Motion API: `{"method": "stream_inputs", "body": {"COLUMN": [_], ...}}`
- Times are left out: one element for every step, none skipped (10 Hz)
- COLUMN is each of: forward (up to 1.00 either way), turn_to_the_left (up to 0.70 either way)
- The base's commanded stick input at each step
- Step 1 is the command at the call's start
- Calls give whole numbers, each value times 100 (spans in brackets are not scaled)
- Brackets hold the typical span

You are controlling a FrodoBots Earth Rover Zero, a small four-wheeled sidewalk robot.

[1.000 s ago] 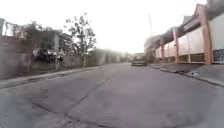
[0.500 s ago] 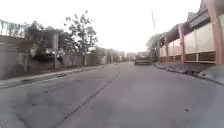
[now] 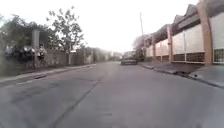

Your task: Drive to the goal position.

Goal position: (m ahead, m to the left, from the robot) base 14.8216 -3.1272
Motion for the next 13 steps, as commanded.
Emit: {"method": "stream_inputs", "body": {"forward": [100,100,100,100,100,100,100,100,100,100,100,100,100], "turn_to_the_left": [0,0,0,0,0,0,0,0,0,0,0,0,0]}}
